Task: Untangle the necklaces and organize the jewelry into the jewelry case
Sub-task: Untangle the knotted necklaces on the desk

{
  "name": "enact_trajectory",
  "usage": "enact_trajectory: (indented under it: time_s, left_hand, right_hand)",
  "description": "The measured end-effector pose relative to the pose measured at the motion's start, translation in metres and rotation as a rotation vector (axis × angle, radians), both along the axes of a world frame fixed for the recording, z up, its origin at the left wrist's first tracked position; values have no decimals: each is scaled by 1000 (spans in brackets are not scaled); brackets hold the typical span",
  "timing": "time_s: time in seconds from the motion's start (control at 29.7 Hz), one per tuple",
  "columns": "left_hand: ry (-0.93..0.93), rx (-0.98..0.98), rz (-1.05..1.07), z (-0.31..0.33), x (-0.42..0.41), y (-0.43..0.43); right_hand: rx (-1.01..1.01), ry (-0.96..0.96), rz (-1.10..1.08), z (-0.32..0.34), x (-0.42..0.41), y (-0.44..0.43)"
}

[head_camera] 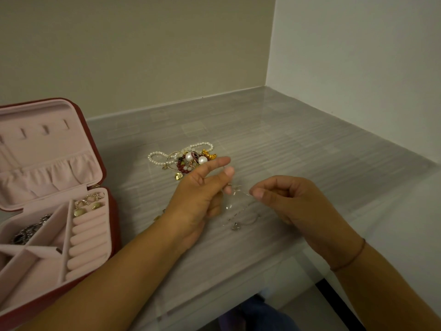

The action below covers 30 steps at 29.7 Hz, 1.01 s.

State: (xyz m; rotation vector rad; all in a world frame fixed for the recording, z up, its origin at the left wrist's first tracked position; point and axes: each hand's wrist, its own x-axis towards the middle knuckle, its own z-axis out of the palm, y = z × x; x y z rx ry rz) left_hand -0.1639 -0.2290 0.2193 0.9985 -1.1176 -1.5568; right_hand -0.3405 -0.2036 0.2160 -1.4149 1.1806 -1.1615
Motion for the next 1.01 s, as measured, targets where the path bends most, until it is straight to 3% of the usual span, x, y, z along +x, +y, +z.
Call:
enact_trajectory:
  time_s: [0.27,0.64,1.01]
  left_hand:
    - [75,46,-13,0,2,-3]
    - [-16,-27,-144,0,0,3]
    - [22,-18,-153,1,1,3]
  right_hand:
    - [-8,49,78,1,1,1]
    - [-267,412,-90,-3,3,-1]
    - [-338,302,-24,2,8,1]
